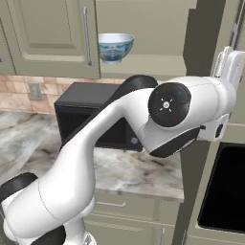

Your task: Pick the mug and place it in the sink. Pick the bowl and place it in the open cabinet and then close the cabinet.

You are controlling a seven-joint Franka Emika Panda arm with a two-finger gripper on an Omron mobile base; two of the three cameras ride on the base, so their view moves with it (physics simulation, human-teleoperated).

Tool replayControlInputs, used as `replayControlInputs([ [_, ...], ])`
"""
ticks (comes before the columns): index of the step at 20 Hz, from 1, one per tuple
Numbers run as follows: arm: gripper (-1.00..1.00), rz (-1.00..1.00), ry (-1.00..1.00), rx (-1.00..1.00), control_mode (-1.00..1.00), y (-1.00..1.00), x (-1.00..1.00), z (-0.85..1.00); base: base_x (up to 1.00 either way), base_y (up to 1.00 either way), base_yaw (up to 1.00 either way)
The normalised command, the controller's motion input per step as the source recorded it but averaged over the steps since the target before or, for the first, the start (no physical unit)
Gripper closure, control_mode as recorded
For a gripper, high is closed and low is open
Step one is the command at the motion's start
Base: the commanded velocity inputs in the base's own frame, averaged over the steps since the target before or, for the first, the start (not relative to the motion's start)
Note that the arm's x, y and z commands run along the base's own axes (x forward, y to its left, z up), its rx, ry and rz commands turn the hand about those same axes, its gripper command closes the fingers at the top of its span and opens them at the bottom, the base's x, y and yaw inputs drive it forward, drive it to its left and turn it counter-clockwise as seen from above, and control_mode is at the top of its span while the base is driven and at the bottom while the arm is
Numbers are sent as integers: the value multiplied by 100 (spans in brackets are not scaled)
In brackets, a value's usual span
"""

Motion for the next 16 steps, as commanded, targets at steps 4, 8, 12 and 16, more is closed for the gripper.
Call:
replayControlInputs([
  [4,-100,1,0,11,-100,18,78,-23,0,0,0],
  [8,-100,2,0,10,-100,44,74,-22,0,0,0],
  [12,-100,1,-4,3,-100,83,54,-25,0,0,0],
  [16,-100,0,-14,-2,-100,94,22,-16,0,0,0],
])
